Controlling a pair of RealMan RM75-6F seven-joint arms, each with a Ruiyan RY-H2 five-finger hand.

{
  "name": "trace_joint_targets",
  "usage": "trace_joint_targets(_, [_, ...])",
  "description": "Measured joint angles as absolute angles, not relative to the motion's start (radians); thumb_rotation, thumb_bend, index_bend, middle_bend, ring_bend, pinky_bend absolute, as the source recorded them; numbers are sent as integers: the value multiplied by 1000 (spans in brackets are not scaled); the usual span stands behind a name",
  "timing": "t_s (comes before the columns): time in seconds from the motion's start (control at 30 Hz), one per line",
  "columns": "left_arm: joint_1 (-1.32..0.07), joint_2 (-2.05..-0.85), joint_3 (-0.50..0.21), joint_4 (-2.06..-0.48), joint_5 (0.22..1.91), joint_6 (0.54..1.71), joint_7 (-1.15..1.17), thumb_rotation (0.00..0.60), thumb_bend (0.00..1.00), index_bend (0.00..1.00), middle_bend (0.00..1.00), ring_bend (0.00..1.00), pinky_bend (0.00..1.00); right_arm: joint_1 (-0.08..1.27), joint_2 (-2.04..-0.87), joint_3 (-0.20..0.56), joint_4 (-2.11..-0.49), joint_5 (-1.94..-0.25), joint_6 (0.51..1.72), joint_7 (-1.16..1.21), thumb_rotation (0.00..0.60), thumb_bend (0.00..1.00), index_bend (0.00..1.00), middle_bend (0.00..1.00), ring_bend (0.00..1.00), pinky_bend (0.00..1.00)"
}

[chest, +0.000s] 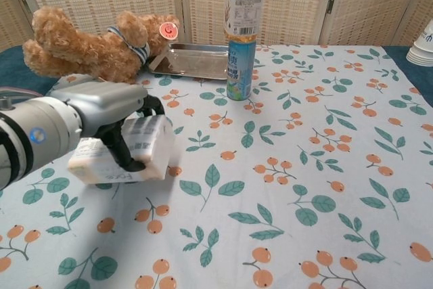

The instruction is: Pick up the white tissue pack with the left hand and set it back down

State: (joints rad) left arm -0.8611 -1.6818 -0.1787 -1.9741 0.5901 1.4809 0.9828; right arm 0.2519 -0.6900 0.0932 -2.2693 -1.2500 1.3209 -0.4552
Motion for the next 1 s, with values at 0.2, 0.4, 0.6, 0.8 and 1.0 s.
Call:
trace_joint_targets(0.2, [-807,-1711,-228,-1922,768,1481,652,600,272,373,438,183,104,259,-695,93,-2266,-1236,1310,-460,600,122,97,2,0,0])
trace_joint_targets(0.4, [-740,-1745,-276,-1831,911,1452,285,600,265,366,437,188,111,267,-697,90,-2263,-1225,1290,-460,600,122,95,2,0,0])
trace_joint_targets(0.6, [-678,-1813,-297,-1681,1029,1433,24,600,233,358,435,190,113,273,-697,87,-2264,-1216,1278,-459,600,122,94,1,0,0])
trace_joint_targets(0.8, [-630,-1924,-334,-1526,1064,1438,-114,600,232,332,402,166,106,282,-698,91,-2258,-1196,1268,-452,600,121,94,2,0,0])
trace_joint_targets(1.0, [-608,-1970,-362,-1454,1067,1403,-194,600,230,333,401,165,97,286,-698,91,-2256,-1191,1264,-451,600,122,94,1,0,0])
